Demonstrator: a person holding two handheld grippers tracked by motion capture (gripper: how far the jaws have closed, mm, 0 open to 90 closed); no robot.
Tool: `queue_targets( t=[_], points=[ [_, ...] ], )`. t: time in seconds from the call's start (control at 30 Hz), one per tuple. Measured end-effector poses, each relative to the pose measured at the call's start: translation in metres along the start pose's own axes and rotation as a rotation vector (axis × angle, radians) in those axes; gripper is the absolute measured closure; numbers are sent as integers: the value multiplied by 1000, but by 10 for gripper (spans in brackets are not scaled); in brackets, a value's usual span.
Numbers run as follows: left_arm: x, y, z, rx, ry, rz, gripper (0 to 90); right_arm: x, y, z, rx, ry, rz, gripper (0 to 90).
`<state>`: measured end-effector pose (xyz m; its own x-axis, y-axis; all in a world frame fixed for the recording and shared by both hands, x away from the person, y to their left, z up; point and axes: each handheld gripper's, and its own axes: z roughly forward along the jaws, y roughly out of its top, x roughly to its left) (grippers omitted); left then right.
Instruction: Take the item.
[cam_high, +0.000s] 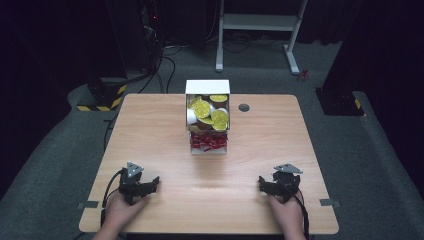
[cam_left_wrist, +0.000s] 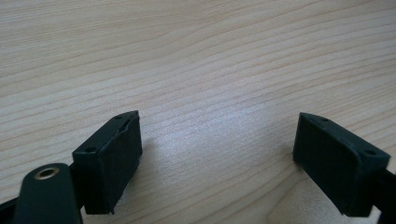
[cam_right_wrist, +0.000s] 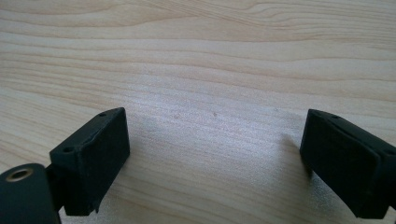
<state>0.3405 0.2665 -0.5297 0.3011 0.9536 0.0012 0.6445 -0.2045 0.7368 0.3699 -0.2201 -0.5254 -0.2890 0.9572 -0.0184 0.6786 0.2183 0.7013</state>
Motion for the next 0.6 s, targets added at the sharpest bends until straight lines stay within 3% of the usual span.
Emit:
queue_targets(
  t=[0.6],
  points=[
    [0, 0, 0, 0, -6, -1, 155, 0, 0, 0, 0, 3, 1, 81]
  ],
)
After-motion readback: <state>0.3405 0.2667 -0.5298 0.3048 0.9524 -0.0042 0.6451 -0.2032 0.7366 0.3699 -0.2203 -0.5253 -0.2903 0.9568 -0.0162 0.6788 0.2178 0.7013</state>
